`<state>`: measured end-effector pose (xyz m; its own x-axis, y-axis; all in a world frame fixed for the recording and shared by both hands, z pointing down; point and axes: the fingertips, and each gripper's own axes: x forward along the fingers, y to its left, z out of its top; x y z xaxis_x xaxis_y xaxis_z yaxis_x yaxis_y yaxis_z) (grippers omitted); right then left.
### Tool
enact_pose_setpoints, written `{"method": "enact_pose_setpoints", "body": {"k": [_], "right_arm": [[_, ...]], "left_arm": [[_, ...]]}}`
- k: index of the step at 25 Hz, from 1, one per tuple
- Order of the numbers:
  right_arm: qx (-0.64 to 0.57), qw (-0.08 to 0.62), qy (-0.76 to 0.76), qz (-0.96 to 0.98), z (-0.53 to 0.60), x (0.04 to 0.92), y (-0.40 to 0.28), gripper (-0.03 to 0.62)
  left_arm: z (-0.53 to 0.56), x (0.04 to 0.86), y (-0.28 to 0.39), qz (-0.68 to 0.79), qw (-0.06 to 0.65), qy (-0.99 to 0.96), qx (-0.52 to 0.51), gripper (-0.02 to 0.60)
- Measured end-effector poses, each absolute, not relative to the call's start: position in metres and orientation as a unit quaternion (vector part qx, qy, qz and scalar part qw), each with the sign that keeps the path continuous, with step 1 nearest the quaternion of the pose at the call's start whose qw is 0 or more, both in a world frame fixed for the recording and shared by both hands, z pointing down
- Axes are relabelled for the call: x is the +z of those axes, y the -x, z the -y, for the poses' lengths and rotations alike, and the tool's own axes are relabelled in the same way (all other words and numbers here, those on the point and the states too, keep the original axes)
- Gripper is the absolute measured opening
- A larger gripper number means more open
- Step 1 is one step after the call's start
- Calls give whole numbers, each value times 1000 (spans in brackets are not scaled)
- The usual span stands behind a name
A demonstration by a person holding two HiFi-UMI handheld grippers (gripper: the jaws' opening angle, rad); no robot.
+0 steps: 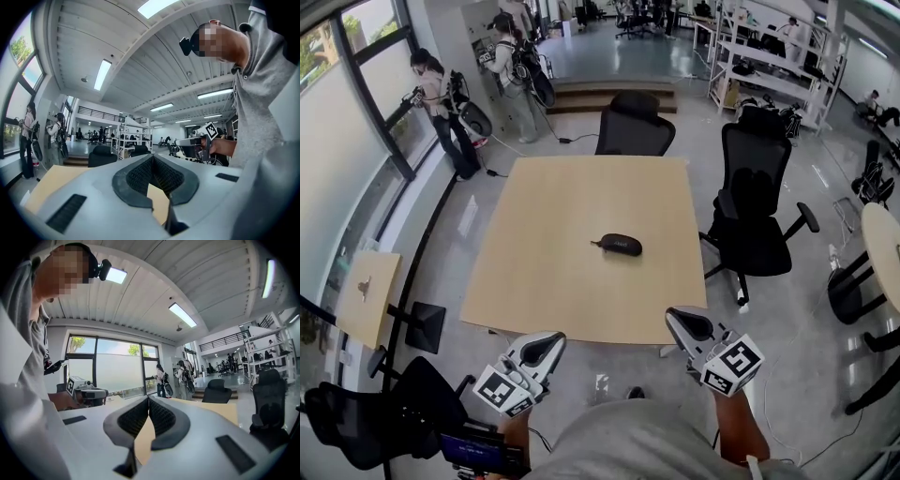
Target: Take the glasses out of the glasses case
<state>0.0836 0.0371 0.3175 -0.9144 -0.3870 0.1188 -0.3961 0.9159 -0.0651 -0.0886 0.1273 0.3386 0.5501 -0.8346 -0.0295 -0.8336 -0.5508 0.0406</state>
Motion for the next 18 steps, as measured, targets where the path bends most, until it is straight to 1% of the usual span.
{"method": "enact_pose_setpoints", "body": {"k": [7, 13, 18], "right_arm": [[60, 50, -195, 978, 6, 333, -115, 8], [67, 49, -209, 974, 41, 337, -132, 8], [68, 49, -234, 969, 66, 336, -140, 8]], "left_arm": [[-87, 340, 46, 467, 7, -884, -10, 6], [-46, 347, 41, 464, 18, -886, -5, 6], [-6, 344, 31, 433, 8, -901, -13, 6]]}}
